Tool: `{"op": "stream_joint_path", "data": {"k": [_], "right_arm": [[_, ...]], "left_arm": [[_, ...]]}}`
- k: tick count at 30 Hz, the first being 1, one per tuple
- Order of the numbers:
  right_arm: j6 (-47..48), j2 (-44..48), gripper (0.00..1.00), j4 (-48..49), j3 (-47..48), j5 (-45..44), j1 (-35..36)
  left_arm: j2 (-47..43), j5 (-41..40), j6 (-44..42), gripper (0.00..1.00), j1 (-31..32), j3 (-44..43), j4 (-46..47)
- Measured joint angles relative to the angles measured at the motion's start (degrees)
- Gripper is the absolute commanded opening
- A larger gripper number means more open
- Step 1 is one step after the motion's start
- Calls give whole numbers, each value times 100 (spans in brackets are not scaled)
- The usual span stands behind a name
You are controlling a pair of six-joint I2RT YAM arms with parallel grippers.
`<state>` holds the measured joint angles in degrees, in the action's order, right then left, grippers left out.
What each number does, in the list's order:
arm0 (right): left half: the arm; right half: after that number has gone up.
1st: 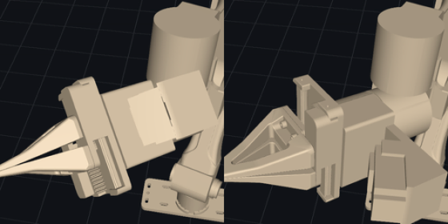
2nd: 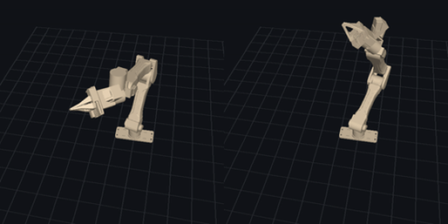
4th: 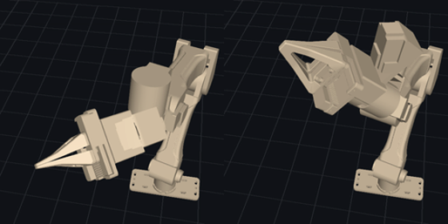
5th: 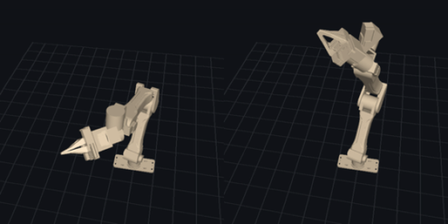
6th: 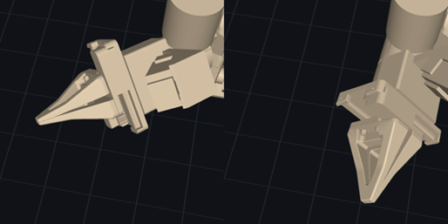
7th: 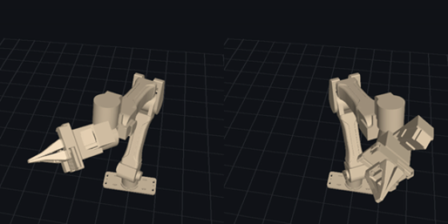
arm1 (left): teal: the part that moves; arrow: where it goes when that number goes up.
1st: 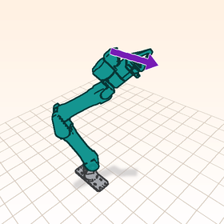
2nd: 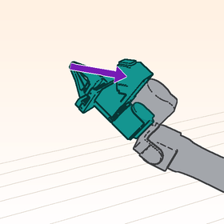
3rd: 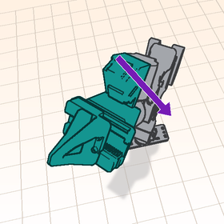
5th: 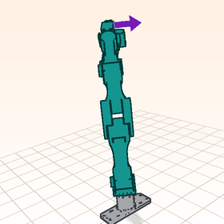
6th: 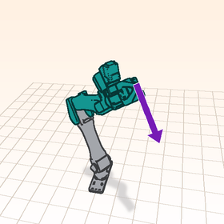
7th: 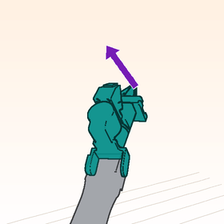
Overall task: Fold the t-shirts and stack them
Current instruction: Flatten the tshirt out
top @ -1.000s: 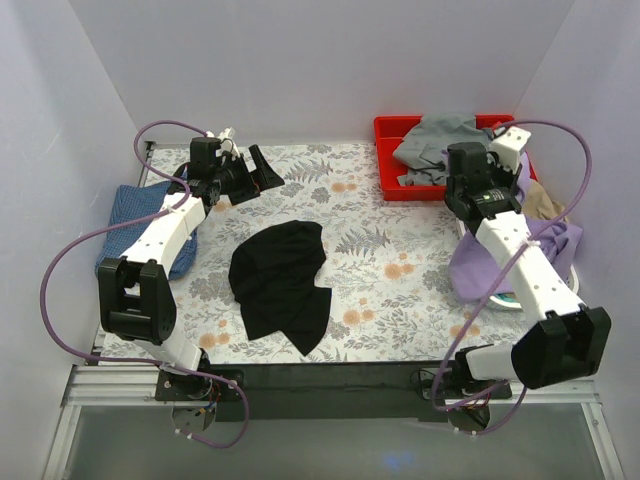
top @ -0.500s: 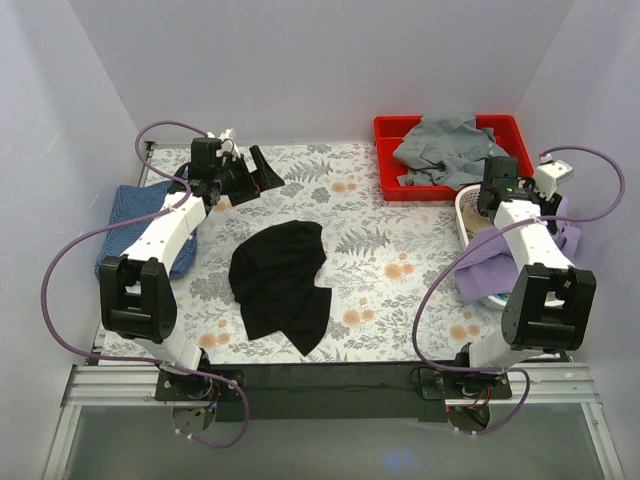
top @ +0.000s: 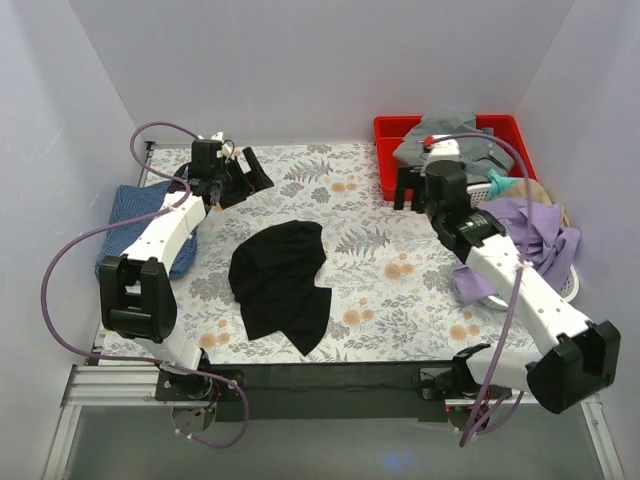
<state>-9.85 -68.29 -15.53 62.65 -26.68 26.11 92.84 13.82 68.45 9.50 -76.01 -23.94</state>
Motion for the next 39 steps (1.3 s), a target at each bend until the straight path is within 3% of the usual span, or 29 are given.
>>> {"op": "stream_joint_path", "data": {"k": [5,12,18,26,39], "right_arm": [[321,-1403,98,11,654,1307,1117],[929,-3178,98,-234,2063,1799,2837],[1010,-3451,98,-350,2420,2151,2855],[1108,-4227,97,-970,2983,1834,2820],[1622,-3722,98,-1187,3296,846,4138]], "left_arm": [[-625,-542,245,94,0,774,-4],[-1453,-1478,732,94,-2,1576,-175],[-1655,-1687,994,94,-2,1921,-116],[-1530,-1593,1161,94,-2,2256,-39],[-1272,-2087,1628,95,-317,2295,-109]]}}
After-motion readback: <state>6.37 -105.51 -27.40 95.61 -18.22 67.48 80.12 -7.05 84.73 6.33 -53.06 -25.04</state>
